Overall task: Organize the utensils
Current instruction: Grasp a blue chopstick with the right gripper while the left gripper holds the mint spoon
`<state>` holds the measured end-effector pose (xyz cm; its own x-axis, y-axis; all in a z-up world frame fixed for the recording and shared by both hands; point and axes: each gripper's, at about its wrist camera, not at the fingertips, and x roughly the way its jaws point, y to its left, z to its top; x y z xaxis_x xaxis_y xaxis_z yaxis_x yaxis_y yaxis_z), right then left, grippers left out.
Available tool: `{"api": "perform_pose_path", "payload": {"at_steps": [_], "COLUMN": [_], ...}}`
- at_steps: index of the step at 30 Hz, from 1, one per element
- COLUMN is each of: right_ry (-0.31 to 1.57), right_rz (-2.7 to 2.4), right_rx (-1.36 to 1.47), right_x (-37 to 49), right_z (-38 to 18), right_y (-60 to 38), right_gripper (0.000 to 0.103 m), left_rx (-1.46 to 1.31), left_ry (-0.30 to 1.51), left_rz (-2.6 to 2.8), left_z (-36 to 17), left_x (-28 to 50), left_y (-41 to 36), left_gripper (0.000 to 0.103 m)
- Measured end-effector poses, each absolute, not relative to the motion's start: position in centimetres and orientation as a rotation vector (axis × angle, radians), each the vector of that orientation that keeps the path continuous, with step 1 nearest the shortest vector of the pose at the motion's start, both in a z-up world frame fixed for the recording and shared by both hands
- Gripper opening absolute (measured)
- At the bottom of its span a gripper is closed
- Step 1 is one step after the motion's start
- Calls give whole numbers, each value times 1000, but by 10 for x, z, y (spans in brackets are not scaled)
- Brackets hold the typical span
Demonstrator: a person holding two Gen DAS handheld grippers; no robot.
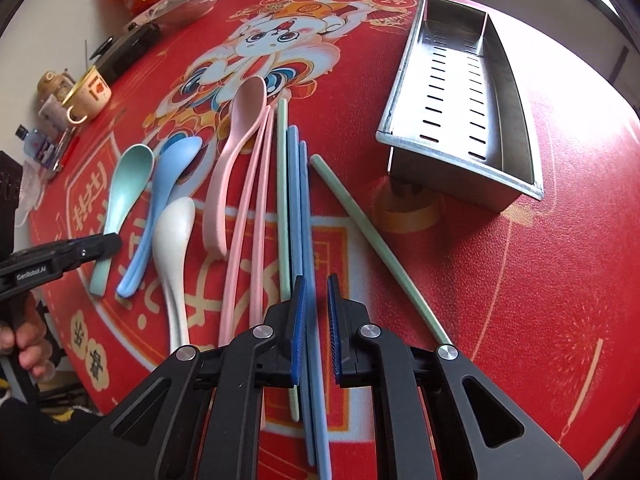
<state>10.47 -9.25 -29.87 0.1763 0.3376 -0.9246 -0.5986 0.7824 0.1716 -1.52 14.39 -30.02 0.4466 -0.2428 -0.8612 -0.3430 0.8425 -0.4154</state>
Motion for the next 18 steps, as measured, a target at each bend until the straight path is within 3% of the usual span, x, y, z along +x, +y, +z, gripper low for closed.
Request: {"api": "perform_pose_path", "payload": {"at_steps": [18], "right_ry": [1241], "right_rz": [673], "right_rx": [-291], "right_x": [92], "right_z": [-304], "right_y": [-99], "right_gripper": [6], "left_rx": [-609], "left_ry": [1114], "left_rz": [73], "left_z": [-301], "left_x": [-17], "left_y": [143], "left_gripper": [9]}}
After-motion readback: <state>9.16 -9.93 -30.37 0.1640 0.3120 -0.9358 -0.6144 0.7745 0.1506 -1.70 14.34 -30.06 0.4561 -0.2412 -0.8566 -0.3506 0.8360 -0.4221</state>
